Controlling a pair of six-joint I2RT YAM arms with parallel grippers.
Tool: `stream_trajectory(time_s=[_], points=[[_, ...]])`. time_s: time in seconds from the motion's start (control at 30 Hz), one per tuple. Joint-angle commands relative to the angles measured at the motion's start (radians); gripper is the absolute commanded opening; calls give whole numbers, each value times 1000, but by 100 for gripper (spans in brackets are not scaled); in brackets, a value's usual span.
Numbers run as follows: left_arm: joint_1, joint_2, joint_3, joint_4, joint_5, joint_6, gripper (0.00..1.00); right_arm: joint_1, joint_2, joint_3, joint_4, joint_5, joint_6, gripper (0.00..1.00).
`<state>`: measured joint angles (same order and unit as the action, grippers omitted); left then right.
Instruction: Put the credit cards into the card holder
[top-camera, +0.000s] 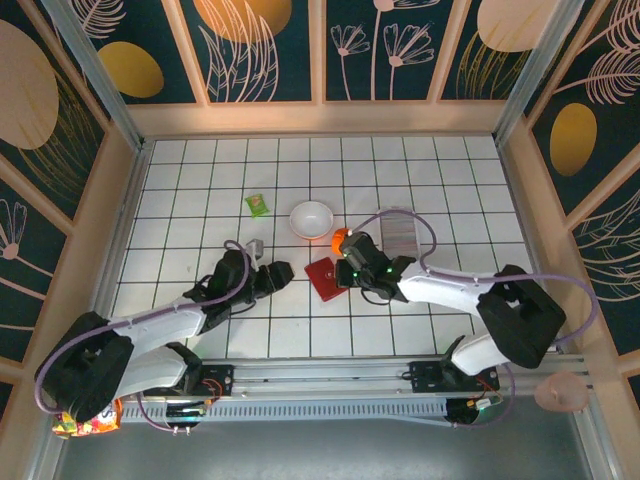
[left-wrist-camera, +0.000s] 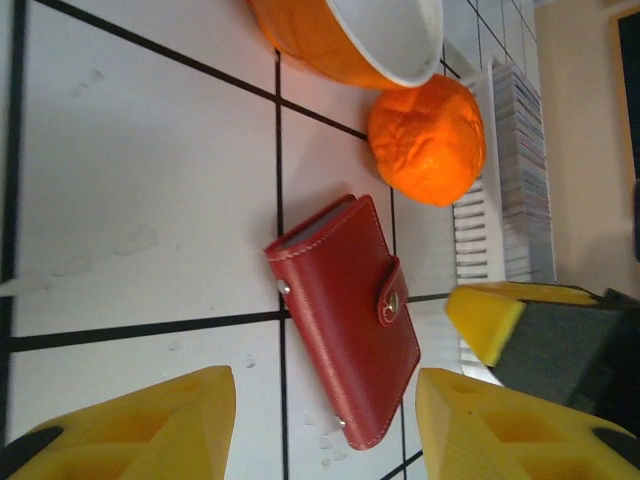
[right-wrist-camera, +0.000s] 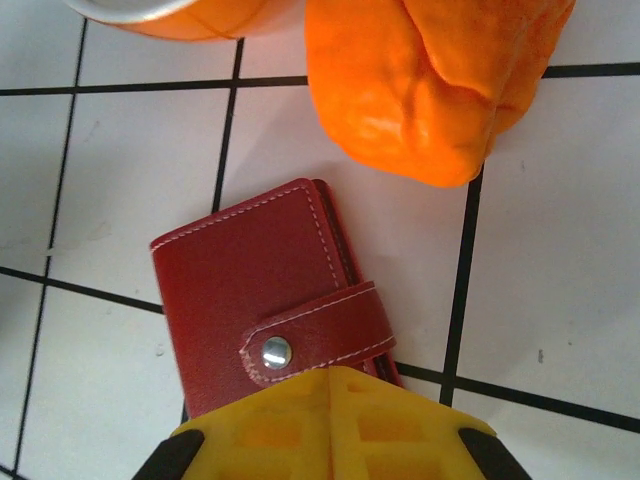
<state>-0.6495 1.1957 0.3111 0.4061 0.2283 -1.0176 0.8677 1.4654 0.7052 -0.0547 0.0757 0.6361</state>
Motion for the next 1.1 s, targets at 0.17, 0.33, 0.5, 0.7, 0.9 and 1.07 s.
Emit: stream_trajectory(time_s=[0.17, 0.33, 0.5, 0.7, 0.9, 1.07], points=[[-89, 149, 69, 152, -4, -63, 50, -4, 62, 3, 47, 34, 21, 5], [-106, 201, 75, 160, -27, -71, 50, -5, 77, -25, 50, 43, 32, 4], [-124, 249, 82, 180, -28, -87, 50, -3, 90, -63, 64, 39, 46, 2], [-134, 307, 90, 209, -12, -102, 46, -2, 79, -86, 62, 44, 55, 1], [-145, 338, 100, 245, -5, -117, 45, -2, 68, -98, 77, 33, 59, 1], [-148, 373, 108, 273, -5, -128, 43, -2, 70, -105, 90, 27, 62, 1]])
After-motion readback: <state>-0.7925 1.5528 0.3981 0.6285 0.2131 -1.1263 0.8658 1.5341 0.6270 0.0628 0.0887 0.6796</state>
